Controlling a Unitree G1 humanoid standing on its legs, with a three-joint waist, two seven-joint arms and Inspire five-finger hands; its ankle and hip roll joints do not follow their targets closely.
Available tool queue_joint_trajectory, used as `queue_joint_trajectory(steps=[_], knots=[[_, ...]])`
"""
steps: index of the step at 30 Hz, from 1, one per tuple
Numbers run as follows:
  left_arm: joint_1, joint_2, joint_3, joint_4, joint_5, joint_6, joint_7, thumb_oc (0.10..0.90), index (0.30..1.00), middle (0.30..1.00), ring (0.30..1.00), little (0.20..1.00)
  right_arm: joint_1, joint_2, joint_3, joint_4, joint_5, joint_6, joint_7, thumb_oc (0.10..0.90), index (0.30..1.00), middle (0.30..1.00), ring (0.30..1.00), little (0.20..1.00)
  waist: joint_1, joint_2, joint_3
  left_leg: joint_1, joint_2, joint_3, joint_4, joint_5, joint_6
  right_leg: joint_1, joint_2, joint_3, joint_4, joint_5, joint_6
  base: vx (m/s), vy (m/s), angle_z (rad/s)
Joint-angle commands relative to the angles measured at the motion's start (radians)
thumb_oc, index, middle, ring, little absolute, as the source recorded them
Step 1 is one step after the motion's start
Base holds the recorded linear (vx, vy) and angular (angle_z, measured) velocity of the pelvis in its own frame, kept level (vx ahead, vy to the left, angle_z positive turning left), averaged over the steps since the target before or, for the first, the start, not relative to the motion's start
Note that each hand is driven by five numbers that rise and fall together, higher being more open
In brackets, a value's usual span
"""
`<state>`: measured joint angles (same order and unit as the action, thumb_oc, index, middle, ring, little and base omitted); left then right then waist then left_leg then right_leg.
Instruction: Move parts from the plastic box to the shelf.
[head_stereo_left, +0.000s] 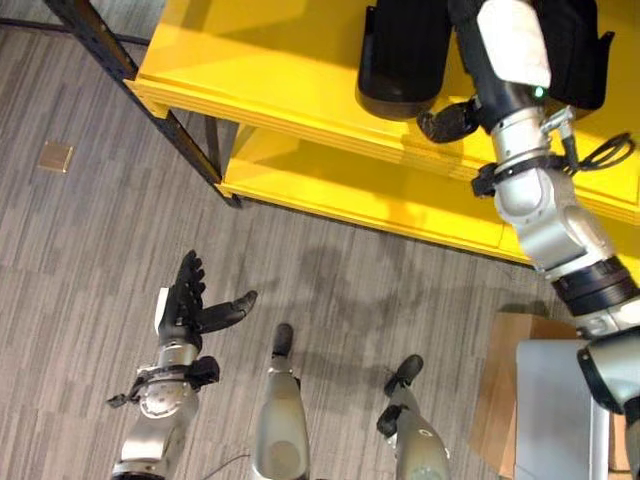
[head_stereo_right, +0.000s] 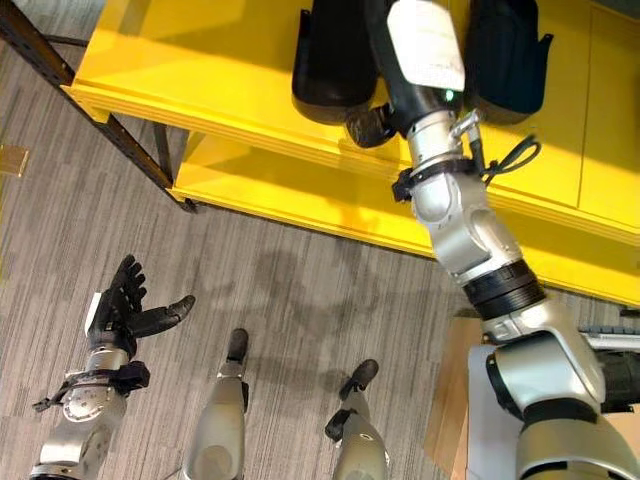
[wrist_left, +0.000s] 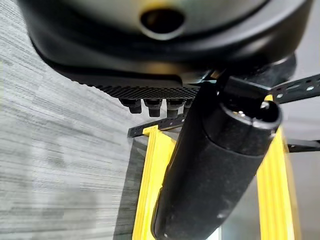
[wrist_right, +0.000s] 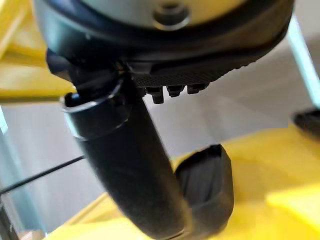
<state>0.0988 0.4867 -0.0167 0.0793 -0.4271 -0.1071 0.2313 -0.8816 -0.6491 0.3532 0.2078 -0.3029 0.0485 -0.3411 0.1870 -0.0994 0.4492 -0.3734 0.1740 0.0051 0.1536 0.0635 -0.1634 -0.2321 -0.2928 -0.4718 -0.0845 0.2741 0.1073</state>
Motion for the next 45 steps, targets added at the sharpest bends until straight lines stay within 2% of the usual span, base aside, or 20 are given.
queue_joint_trajectory(steps=[1, 2, 8, 10, 17, 18, 19, 22, 45], knots=[[0.033, 0.021, -0.013, -0.056, 0.007, -0.043, 0.021, 0.9, 1.0, 1.0, 1.0, 1.0, -0.052, 0.03, -0.068, -0.078, 0.138, -0.088, -0.097, 0.9, 1.0, 1.0, 1.0, 1.0, -0.004, -0.018, -0.099, 0.059, -0.006, 0.066, -0.056, -0.027, 0.058, 0.171, -0.084, -0.015, 0.102, -0.099, 0.13, -0.01, 0.002, -0.03], [0.034, 0.023, -0.014, -0.056, 0.006, -0.043, 0.021, 0.9, 1.0, 1.0, 1.0, 1.0, -0.047, 0.03, -0.072, -0.082, 0.139, -0.088, -0.096, 0.9, 1.0, 1.0, 1.0, 1.0, -0.003, -0.02, -0.101, 0.059, -0.006, 0.066, -0.056, -0.027, 0.058, 0.171, -0.084, -0.015, 0.102, -0.099, 0.13, 0.0, 0.0, 0.0], [0.037, 0.013, -0.037, -0.058, 0.016, -0.027, 0.016, 0.9, 1.0, 1.0, 1.0, 1.0, 0.07, 0.119, -0.091, -0.12, 0.326, -0.142, -0.056, 0.9, 1.0, 1.0, 1.0, 1.0, -0.019, -0.018, -0.097, 0.055, -0.006, 0.072, -0.051, -0.026, 0.06, 0.161, -0.087, -0.01, 0.106, -0.099, 0.13, 0.0, -0.004, -0.02], [0.038, 0.014, -0.037, -0.059, 0.016, -0.027, 0.016, 0.9, 1.0, 1.0, 1.0, 1.0, 0.07, 0.119, -0.092, -0.12, 0.327, -0.142, -0.056, 0.9, 1.0, 1.0, 1.0, 1.0, -0.019, -0.018, -0.098, 0.055, -0.006, 0.072, -0.052, -0.026, 0.06, 0.161, -0.087, -0.01, 0.106, -0.099, 0.13, 0.0, 0.0, 0.0], [0.042, 0.01, -0.047, -0.053, 0.011, -0.025, 0.016, 0.9, 1.0, 1.0, 1.0, 1.0, 0.087, 0.173, -0.073, -0.099, 0.464, -0.173, -0.02, 0.9, 1.0, 1.0, 1.0, 1.0, -0.018, -0.016, -0.096, 0.05, -0.008, 0.071, -0.049, -0.026, 0.061, 0.16, -0.091, -0.012, 0.108, -0.097, 0.129, 0.0, 0.0, 0.0], [0.043, 0.009, -0.05, -0.054, 0.01, -0.027, 0.016, 0.9, 1.0, 1.0, 1.0, 1.0, 0.087, 0.188, -0.069, -0.086, 0.517, -0.184, -0.009, 0.9, 1.0, 1.0, 1.0, 1.0, -0.015, -0.013, -0.094, 0.05, -0.009, 0.071, -0.05, -0.026, 0.06, 0.16, -0.09, -0.012, 0.109, -0.096, 0.129, 0.07, -0.021, 0.01], [0.044, 0.009, -0.05, -0.053, 0.008, -0.026, 0.016, 0.9, 1.0, 1.0, 1.0, 1.0, 0.086, 0.195, -0.066, -0.082, 0.538, -0.188, -0.003, 0.9, 1.0, 1.0, 1.0, 1.0, -0.014, -0.011, -0.098, 0.059, -0.003, 0.063, -0.054, -0.044, 0.051, 0.168, -0.083, -0.003, 0.109, -0.11, 0.139, 0.07, -0.021, 0.01], [0.046, 0.009, -0.054, -0.051, 0.004, -0.029, 0.015, 0.9, 1.0, 1.0, 1.0, 1.0, 0.081, 0.205, -0.063, -0.061, 0.573, -0.193, 0.003, 0.9, 1.0, 1.0, 1.0, 1.0, -0.01, -0.008, -0.095, 0.06, -0.003, 0.063, -0.054, -0.045, 0.05, 0.171, -0.082, -0.005, 0.108, -0.11, 0.14, 0.02, -0.008, 0.01], [0.019, 0.022, -0.069, -0.042, -0.022, -0.046, 0.023, 0.9, 1.0, 1.0, 1.0, 1.0, -0.063, 0.194, -0.092, 0.115, 0.627, -0.186, -0.049, 0.9, 1.0, 1.0, 1.0, 1.0, 0.019, -0.001, -0.072, 0.042, -0.019, 0.059, -0.047, -0.052, 0.057, 0.168, -0.089, -0.018, 0.106, -0.092, 0.143, 0.0, 0.0, 0.0]])
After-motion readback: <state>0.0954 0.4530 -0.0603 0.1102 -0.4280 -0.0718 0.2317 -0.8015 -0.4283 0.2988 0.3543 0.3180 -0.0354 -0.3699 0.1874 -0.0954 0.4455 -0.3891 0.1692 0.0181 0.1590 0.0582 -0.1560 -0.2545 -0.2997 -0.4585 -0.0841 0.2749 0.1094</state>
